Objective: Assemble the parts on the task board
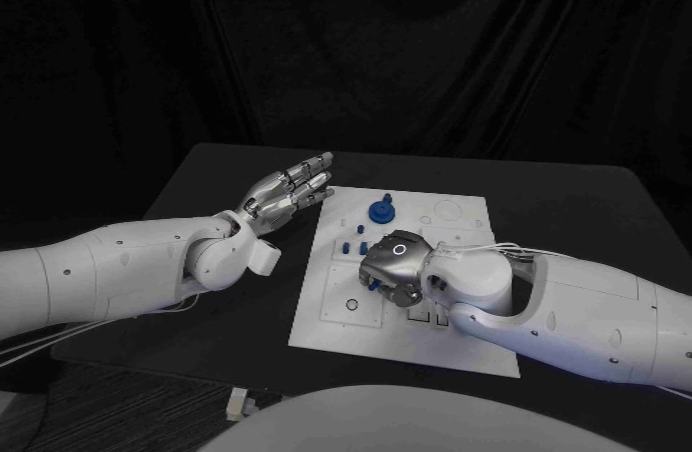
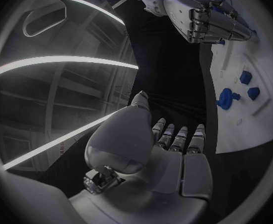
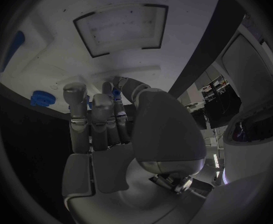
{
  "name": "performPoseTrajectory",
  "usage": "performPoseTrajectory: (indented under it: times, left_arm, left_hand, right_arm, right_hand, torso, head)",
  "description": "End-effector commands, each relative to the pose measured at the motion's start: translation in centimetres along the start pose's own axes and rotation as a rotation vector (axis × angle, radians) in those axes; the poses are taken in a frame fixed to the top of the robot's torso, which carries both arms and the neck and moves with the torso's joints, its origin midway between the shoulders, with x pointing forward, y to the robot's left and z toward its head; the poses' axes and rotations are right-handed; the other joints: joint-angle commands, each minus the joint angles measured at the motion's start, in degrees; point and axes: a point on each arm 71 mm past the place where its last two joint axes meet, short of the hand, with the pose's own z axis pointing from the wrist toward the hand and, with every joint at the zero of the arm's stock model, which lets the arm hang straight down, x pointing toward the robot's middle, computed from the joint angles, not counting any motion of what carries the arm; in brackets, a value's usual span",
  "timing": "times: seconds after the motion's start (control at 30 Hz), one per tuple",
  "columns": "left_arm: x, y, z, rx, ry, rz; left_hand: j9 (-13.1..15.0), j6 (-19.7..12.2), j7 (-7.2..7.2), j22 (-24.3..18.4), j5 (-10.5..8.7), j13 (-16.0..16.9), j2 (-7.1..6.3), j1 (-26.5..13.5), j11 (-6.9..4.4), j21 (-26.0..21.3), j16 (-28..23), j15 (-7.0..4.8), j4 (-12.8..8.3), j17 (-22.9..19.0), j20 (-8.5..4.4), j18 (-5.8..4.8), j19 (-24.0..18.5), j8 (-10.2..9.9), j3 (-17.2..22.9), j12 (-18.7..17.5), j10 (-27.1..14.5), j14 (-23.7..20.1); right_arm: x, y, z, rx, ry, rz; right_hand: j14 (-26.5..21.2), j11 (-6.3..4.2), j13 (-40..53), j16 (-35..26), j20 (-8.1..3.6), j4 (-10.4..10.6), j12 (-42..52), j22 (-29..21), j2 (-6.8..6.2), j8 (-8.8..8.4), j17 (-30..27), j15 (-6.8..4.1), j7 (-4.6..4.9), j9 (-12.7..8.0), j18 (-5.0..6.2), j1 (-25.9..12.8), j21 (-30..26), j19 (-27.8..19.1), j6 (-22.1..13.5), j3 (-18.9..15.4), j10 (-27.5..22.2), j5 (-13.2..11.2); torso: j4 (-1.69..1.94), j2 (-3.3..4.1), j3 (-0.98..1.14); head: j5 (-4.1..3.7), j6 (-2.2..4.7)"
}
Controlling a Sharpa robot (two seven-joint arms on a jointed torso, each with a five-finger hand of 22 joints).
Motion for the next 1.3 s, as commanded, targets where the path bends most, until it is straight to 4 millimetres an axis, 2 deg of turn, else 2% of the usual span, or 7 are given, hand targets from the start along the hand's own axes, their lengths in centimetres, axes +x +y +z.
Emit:
performPoseTrajectory:
  times: [0.03,0.53,1.3]
  left_arm:
    - [0.12,-0.33,0.02,0.053,0.006,-0.013]
    - [0.09,-0.27,0.04,0.05,0.005,-0.013]
    - [0.12,-0.2,0.05,0.046,0.005,-0.013]
  left_hand:
    - [0.1,0.1,0.28,0.1,0.25,0.1,0.01,0.5,0.4,0.3,0.3,0.52,-0.1,0.1,0.06,-0.75,0.2,0.3,-0.3,0.4,0.0,0.1]
    - [0.1,0.2,0.37,0.1,0.28,0.1,0.03,0.6,0.49,0.3,0.3,0.53,-0.1,0.1,0.07,-0.78,0.2,0.3,-0.3,0.4,0.0,0.1]
    - [0.1,0.2,0.51,0.2,0.57,0.1,0.1,1.0,0.83,0.4,0.4,0.59,-0.4,0.1,0.09,-0.9,0.3,0.3,-0.2,0.5,0.0,0.1]
  right_arm:
    - [-0.18,0.03,0.03,-0.003,-0.02,-0.01]
    - [-0.33,0.0,0.03,-0.006,-0.045,-0.007]
    - [-0.69,0.14,-0.07,-0.021,-0.095,0.0]
  right_hand:
    - [-0.4,0.06,0.1,-0.3,0.25,0.1,0.0,4.6,0.06,-0.32,-0.1,0.01,-0.11,-0.2,1.08,-0.6,-0.2,-0.2,-0.7,-0.4,-0.5,-0.7]
    - [-0.3,0.09,0.2,-0.1,0.35,0.7,0.0,4.6,0.12,-0.74,0.0,0.05,-0.65,-0.5,1.05,-1.3,-0.4,0.0,-1.9,-0.7,-0.5,-2.2]
    - [0.0,0.02,0.3,0.3,0.39,1.0,0.2,4.6,0.59,-0.59,0.3,0.0,-0.61,-0.6,1.0,-1.4,-0.2,0.3,-2.0,-0.7,-0.2,-2.7]
  torso:
    - [0.03,-0.02,0.01]
    - [-0.01,0.02,-0.02]
    - [-0.04,-0.02,-0.03]
  head:
    - [-0.04,-0.01]
    - [-0.09,-0.01]
    - [-0.14,-0.01]
